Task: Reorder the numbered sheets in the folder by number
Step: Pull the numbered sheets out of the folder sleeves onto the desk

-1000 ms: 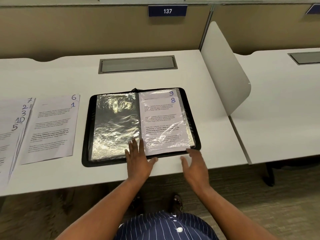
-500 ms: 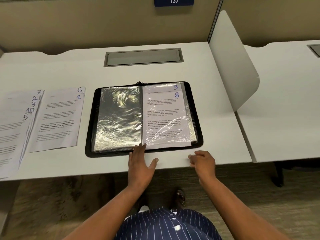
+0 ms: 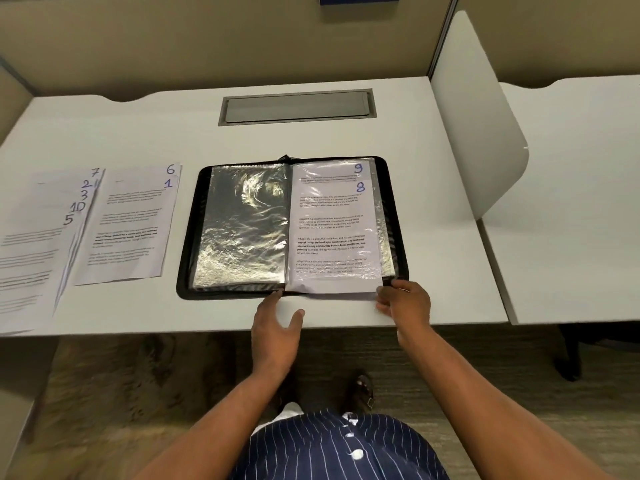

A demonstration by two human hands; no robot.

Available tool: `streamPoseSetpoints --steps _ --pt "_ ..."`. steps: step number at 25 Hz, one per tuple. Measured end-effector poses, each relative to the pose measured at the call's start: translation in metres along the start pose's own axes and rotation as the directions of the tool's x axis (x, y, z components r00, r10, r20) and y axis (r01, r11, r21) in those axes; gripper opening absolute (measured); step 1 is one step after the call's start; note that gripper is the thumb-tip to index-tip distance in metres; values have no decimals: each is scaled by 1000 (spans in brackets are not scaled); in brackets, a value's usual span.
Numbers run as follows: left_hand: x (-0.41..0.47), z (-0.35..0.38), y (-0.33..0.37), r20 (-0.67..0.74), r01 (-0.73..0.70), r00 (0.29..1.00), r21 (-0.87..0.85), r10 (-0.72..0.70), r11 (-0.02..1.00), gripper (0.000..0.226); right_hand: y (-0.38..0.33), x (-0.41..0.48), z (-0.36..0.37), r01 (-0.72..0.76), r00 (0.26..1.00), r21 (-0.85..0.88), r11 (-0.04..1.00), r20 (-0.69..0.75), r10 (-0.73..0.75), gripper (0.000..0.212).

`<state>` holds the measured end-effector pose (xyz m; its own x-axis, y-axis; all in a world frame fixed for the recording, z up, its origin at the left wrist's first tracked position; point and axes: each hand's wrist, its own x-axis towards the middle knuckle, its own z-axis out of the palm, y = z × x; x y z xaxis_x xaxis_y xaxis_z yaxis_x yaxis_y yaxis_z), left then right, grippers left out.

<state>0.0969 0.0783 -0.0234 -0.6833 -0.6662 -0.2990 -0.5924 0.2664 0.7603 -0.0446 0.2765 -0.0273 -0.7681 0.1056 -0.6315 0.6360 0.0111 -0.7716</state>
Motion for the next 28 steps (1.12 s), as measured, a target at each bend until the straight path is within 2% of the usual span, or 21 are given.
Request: streamPoseSetpoints --steps 5,9,12,16,20,25,28 --pt "1 -1 0 -46 194 977 -233 -210 953 43 19 -18 -34 -36 992 -60 998 114 43 38" --pt "3 -1 -7 27 347 928 -432 -373 832 25 34 -26 -58 -71 973 -111 991 210 94 34" --pt "2 -1 -20 78 429 888 -500 -454 752 15 35 -22 -69 -79 962 -146 986 247 113 26" --pt "-6 -7 -35 159 476 871 -508 -465 718 17 19 -11 -63 -60 970 -58 997 233 72 21" --pt "-19 -10 -48 243 507 861 -464 -446 726 20 10 -2 -51 -58 970 -59 997 233 70 21" --pt "-12 -15 -47 210 446 894 -501 -396 742 20 7 -3 -46 -40 965 -97 994 253 63 21" --pt "-3 -14 -29 219 431 901 -563 -376 705 17 11 -10 -56 -72 953 -126 989 285 106 21"
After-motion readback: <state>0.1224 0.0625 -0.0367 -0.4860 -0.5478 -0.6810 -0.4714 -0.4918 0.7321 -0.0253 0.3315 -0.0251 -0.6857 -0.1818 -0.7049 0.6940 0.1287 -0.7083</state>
